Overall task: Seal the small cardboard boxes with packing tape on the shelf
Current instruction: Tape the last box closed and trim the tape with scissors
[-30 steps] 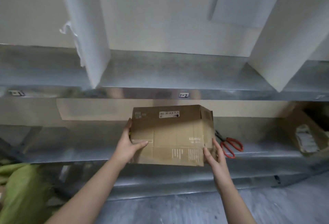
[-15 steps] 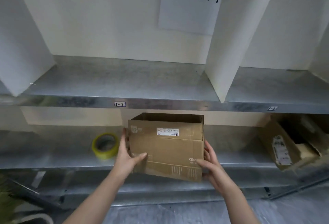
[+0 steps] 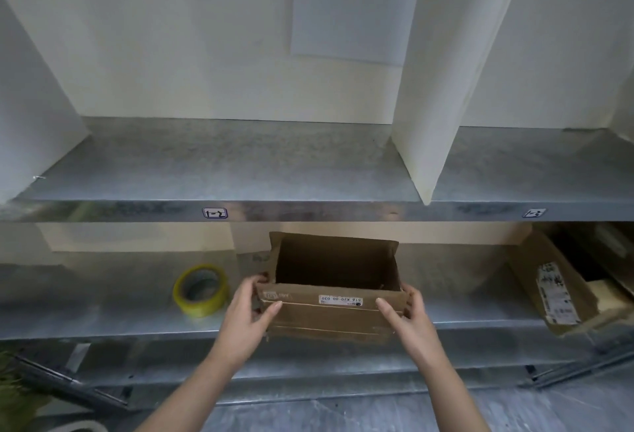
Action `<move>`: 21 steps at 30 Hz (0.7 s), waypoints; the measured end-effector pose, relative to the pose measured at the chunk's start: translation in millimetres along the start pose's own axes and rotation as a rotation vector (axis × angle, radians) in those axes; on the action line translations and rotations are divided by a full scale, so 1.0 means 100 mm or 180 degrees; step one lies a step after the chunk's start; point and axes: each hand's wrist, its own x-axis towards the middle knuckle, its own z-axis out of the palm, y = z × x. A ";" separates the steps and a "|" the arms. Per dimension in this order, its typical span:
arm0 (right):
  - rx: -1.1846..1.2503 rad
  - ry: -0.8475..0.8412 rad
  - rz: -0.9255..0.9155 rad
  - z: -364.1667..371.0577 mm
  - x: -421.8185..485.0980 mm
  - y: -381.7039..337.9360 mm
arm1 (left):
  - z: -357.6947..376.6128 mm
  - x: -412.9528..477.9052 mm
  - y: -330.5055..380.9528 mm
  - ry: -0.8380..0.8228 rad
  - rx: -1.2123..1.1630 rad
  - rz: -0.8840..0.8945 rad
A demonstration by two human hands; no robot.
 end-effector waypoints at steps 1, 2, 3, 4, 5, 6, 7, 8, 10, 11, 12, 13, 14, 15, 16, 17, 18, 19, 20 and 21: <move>-0.0027 0.0126 -0.0035 0.03 0.01 -0.02 | 0.01 -0.01 -0.01 -0.0005 0.0001 0.0005; -0.0026 0.0216 -0.0077 0.06 0.02 -0.04 | 0.03 -0.02 -0.02 -0.0002 -0.0019 -0.0001; -0.0006 0.0274 -0.0124 0.07 0.03 -0.05 | 0.06 -0.02 -0.02 0.0002 -0.0059 -0.0004; 0.0017 0.0310 -0.0172 0.07 0.04 -0.04 | 0.10 -0.02 -0.01 -0.0004 -0.0082 0.0015; 0.0038 0.0321 -0.0196 0.04 0.06 -0.02 | 0.14 -0.03 0.00 -0.0023 -0.0054 0.0056; 0.0063 0.0316 -0.0188 -0.01 0.08 0.01 | 0.19 -0.03 0.01 -0.0050 0.0033 0.0108; 0.0107 0.0300 -0.0151 -0.09 0.09 0.03 | 0.24 -0.02 0.03 -0.0075 0.0134 0.0148; 0.0169 0.0262 -0.0097 -0.17 0.12 0.06 | 0.29 -0.02 0.06 -0.0079 0.0194 0.0145; 0.0279 0.0126 -0.0045 -0.30 0.16 0.08 | 0.37 0.02 0.12 -0.0013 0.0223 0.0102; 0.0278 0.0040 -0.0055 -0.34 0.17 0.08 | 0.40 0.03 0.15 0.0048 0.0253 0.0092; 0.0217 -0.0048 -0.0088 -0.35 0.19 0.08 | 0.40 0.06 0.18 0.0118 0.0279 0.0055; 0.0120 -0.0135 -0.0128 -0.34 0.20 0.07 | 0.39 0.09 0.19 0.0191 0.0295 -0.0006; 0.0040 -0.0199 -0.0158 -0.31 0.21 0.07 | 0.36 0.12 0.19 0.0259 0.0321 -0.0065; 0.0025 -0.0228 -0.0180 -0.28 0.20 0.06 | 0.32 0.15 0.17 0.0309 0.0378 -0.0096; 0.0055 -0.0224 -0.0207 -0.24 0.20 0.05 | 0.27 0.17 0.14 0.0318 0.0443 -0.0101; 0.0091 -0.0201 -0.0249 -0.21 0.19 0.05 | 0.23 0.17 0.10 0.0272 0.0467 -0.0086; 0.0108 -0.0181 -0.0305 -0.19 0.18 0.06 | 0.19 0.17 0.05 0.0191 0.0427 -0.0050; 0.0083 -0.0182 -0.0360 -0.17 0.17 0.07 | 0.16 0.17 0.01 0.0102 0.0323 -0.0006; 0.0020 -0.0208 -0.0395 -0.16 0.17 0.09 | 0.14 0.17 0.00 0.0033 0.0184 0.0007; -0.0042 -0.0255 -0.0397 -0.16 0.18 0.11 | 0.12 0.17 0.00 -0.0012 0.0064 -0.0024</move>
